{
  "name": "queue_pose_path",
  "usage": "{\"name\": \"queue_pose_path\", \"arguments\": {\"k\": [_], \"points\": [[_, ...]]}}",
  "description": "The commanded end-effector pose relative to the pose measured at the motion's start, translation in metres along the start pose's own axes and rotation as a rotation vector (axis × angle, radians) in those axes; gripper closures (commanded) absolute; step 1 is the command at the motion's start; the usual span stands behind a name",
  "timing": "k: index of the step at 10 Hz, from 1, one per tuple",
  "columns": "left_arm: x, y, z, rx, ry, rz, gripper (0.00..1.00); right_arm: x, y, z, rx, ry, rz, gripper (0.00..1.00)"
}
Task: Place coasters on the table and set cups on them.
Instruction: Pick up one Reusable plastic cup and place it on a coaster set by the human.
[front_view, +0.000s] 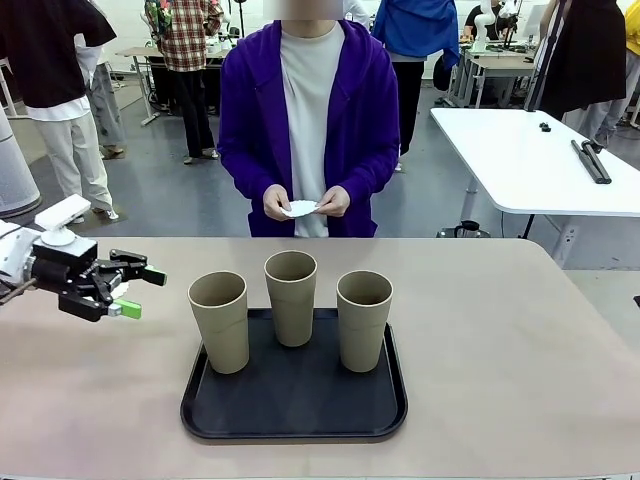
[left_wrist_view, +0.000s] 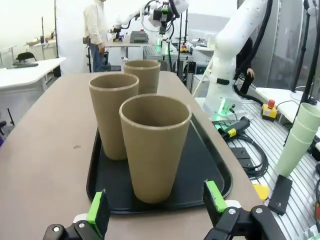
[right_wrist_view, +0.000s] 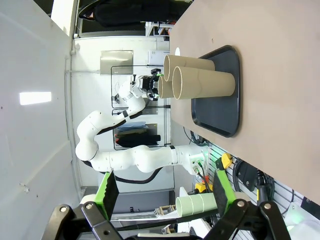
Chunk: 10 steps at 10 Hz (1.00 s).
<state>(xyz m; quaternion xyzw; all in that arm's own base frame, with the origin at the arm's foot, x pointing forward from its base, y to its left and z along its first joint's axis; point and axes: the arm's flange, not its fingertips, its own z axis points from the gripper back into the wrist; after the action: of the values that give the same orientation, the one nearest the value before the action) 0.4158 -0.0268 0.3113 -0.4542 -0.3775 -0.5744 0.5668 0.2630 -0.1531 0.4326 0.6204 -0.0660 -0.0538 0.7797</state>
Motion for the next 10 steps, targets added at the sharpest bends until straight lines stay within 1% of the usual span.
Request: {"name": "queue_pose_path", "arguments": {"k": [1,3,4,5,10], "points": [[-0.014,0.008,-0.018,0.020,0.020,0.002,0.00,0.000,0.001,0.000,0.012,0.001,0.008,0.00],[-0.027,0.012,-0.035,-0.028,0.041,0.039,0.00,0.000,0.001,0.000,0.012,0.001,0.008,0.00],[-0.026,0.013,-0.035,-0.056,0.051,0.040,0.00,0.000,0.001,0.000,0.012,0.001,0.008,0.00],[-0.025,0.006,-0.026,-0.025,0.044,0.045,0.00,0.000,0.001,0.000,0.012,0.001,0.008,0.00],[-0.029,0.008,-0.029,-0.032,0.044,0.053,0.00,0.000,0.001,0.000,0.012,0.001,0.008,0.00]]}}
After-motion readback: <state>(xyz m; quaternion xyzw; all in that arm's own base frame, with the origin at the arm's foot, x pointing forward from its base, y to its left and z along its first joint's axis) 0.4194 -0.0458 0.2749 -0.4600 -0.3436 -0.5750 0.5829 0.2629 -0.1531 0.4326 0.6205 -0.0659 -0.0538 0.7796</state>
